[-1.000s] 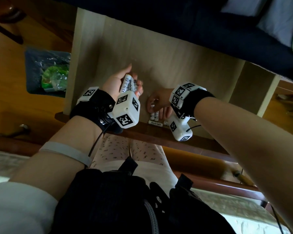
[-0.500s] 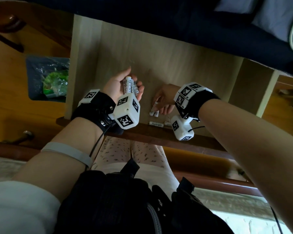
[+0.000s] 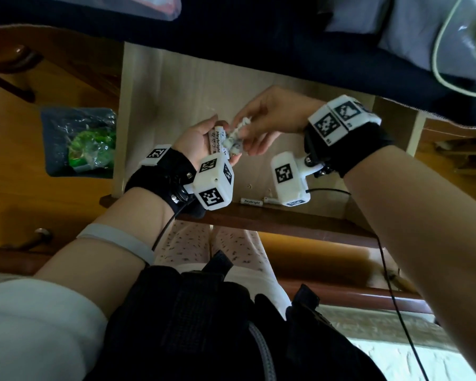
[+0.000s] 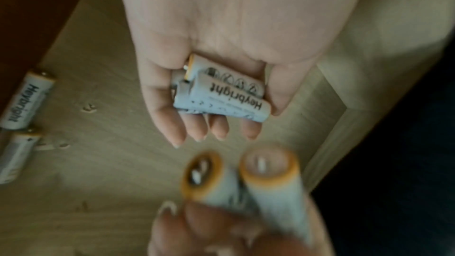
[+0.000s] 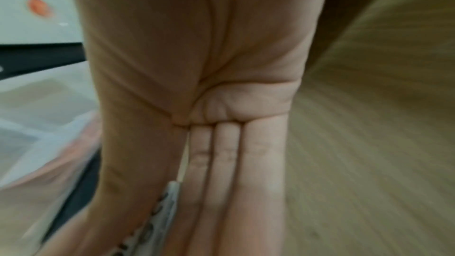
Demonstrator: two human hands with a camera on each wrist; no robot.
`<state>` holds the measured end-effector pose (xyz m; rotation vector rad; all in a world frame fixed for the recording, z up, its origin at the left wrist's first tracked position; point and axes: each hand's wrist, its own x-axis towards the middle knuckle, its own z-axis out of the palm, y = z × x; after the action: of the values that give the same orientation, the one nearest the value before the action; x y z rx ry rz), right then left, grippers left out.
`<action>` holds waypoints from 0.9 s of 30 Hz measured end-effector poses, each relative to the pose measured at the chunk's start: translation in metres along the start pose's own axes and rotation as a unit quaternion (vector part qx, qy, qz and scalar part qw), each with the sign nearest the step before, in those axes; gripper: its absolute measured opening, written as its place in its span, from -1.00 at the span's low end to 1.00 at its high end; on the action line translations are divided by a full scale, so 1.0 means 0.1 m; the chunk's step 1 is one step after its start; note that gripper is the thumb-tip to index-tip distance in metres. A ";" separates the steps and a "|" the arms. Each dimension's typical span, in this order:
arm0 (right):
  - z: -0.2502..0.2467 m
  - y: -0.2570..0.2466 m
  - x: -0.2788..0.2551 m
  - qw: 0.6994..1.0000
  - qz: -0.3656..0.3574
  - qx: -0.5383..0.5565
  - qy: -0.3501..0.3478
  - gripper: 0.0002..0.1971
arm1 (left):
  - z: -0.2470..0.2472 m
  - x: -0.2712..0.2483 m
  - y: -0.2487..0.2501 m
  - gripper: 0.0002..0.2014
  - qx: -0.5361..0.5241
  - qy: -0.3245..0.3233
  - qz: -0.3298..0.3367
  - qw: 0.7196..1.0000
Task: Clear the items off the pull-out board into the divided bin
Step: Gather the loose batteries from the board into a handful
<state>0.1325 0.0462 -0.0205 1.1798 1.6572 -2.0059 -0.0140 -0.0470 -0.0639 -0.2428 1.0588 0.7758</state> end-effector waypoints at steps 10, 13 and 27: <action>0.26 -0.26 0.08 0.998 0.027 -0.039 -0.029 -0.80 | 0.07 -0.07 0.02 -0.52 0.066 -0.067 0.001 0.996; 0.24 -0.17 -0.01 0.999 -0.015 0.012 -0.029 -0.76 | 0.00 -0.07 0.04 -0.61 0.042 -0.070 -0.019 0.996; 0.24 0.94 0.15 0.927 0.292 -0.214 -0.102 -0.70 | -0.11 0.03 0.05 -0.65 -0.002 0.008 -0.035 0.999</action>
<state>0.1759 0.0003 -0.0955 1.0853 1.3346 -1.2726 -0.0247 -0.0479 -0.0707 -0.2885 1.0577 0.7144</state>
